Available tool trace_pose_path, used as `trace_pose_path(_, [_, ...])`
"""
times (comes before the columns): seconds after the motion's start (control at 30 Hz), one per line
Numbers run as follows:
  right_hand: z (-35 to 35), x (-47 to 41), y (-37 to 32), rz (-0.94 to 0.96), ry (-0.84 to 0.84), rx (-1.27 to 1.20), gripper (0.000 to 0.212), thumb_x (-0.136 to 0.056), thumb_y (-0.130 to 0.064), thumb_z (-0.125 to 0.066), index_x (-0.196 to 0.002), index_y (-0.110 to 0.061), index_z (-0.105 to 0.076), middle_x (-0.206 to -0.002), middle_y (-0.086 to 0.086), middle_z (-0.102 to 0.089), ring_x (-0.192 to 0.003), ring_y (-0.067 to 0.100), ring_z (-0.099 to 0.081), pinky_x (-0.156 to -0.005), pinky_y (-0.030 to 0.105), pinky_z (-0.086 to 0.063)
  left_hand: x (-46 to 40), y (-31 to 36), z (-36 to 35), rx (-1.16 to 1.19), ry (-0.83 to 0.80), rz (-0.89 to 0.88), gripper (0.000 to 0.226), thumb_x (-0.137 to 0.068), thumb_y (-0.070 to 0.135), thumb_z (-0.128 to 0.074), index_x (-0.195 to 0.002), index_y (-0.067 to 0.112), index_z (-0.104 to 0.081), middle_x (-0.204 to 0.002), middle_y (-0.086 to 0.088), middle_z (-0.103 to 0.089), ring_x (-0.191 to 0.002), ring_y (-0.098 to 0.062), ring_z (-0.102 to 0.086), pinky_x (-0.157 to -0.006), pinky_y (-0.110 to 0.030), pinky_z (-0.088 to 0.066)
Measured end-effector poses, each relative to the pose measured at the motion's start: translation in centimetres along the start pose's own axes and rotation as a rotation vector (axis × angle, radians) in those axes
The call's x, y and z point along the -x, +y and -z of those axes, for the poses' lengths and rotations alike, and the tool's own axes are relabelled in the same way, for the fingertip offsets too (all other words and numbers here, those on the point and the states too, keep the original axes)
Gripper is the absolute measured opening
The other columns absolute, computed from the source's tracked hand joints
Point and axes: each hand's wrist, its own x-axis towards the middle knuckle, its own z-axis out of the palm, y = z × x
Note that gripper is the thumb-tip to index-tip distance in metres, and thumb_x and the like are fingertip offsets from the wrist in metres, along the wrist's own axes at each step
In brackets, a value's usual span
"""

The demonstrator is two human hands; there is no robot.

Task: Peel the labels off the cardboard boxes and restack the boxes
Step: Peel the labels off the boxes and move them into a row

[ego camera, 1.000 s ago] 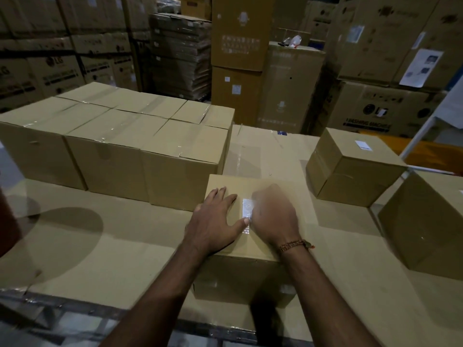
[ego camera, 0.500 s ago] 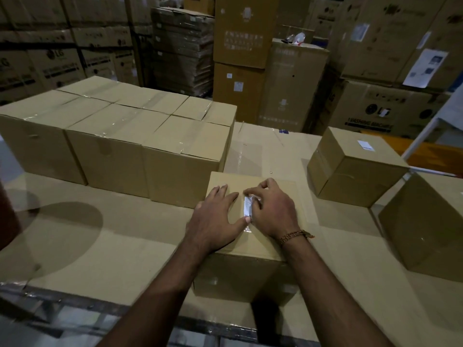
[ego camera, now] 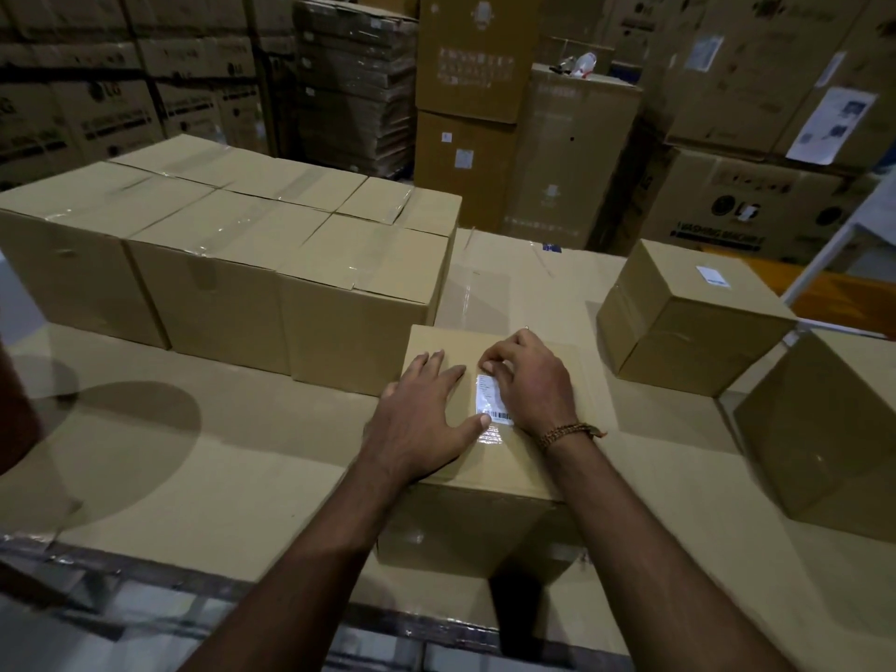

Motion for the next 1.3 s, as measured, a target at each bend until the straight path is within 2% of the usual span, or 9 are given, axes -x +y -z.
trace_pose_path(0.23, [-0.22,0.38,0.00,0.005,0.042,-0.017,0.009,-0.098,-0.025,-0.067,-0.094,-0.026,-0.075,-0.097,-0.009,-0.056,-0.078,0.016,-0.060,-0.069,0.039,-0.056,-0.06,-0.09,0.08,-0.032,-0.038,-0.039,0.075,-0.096,0.073,-0.045,-0.163,0.053,-0.017,-0.176,0.000,-0.010,-0.162,-0.017,-0.003,-0.124,-0.054,-0.022])
trace_pose_path(0.43, [0.03,0.70,0.04,0.037,0.048,-0.011,0.012,-0.101,-0.022,-0.062,-0.096,-0.022,-0.073,-0.099,-0.008,-0.056,-0.078,0.015,-0.058,-0.066,0.035,-0.054,-0.03,0.26,0.41,-0.076,-0.092,-0.048,0.058,-0.101,0.071,-0.039,-0.157,0.061,-0.026,-0.177,-0.001,-0.004,-0.162,-0.020,0.003,-0.125,-0.058,-0.019])
trace_pose_path(0.6, [-0.11,0.52,0.17,0.049,0.072,0.018,0.008,-0.099,-0.023,-0.065,-0.096,-0.023,-0.072,-0.099,-0.006,-0.058,-0.090,0.013,-0.053,-0.065,0.033,-0.049,-0.02,0.12,0.22,-0.092,-0.072,-0.050,0.074,-0.099,0.073,-0.039,-0.163,0.054,-0.006,-0.177,0.002,-0.003,-0.162,-0.019,0.002,-0.125,-0.058,-0.020])
trace_pose_path(0.8, [-0.09,0.43,0.44,0.067,0.046,-0.010,0.014,-0.099,-0.019,-0.061,-0.087,-0.027,-0.065,-0.089,-0.014,-0.062,-0.093,0.011,-0.046,-0.065,0.034,-0.037,-0.11,0.04,-0.03,-0.093,-0.058,-0.039,0.078,-0.098,0.073,-0.040,-0.166,0.047,-0.011,-0.177,0.005,-0.003,-0.162,-0.016,0.002,-0.125,-0.056,-0.022])
trace_pose_path(0.97, [-0.24,0.42,0.63,0.111,0.020,-0.080,0.017,-0.095,-0.018,-0.053,-0.085,-0.029,-0.060,-0.086,-0.013,-0.065,-0.086,0.018,-0.049,-0.073,0.041,-0.044,-0.28,-0.03,-0.17,-0.088,-0.041,-0.013,0.090,-0.096,0.075,-0.042,-0.168,0.030,-0.011,-0.177,0.007,-0.003,-0.162,-0.014,0.001,-0.124,-0.055,-0.025])
trace_pose_path(1.2, [-0.01,0.38,0.22,0.101,0.022,-0.150,0.014,-0.098,-0.023,-0.047,-0.090,-0.032,-0.054,-0.090,-0.006,-0.062,-0.084,0.018,-0.054,-0.073,0.042,-0.048,-0.31,0.09,0.00,-0.089,-0.052,-0.011,0.092,-0.096,0.075,-0.042,-0.169,0.029,-0.010,-0.177,0.007,-0.002,-0.162,-0.014,0.002,-0.124,-0.057,-0.025])
trace_pose_path(1.3, [0.18,0.47,0.16,0.084,0.033,-0.190,0.017,-0.100,-0.018,-0.050,-0.090,-0.030,-0.056,-0.090,-0.007,-0.061,-0.083,0.016,-0.055,-0.074,0.043,-0.050,-0.29,0.04,-0.02,-0.087,-0.050,-0.010,0.092,-0.096,0.075,-0.042,-0.169,0.029,-0.011,-0.177,0.008,-0.002,-0.162,-0.014,0.002,-0.124,-0.057,-0.025])
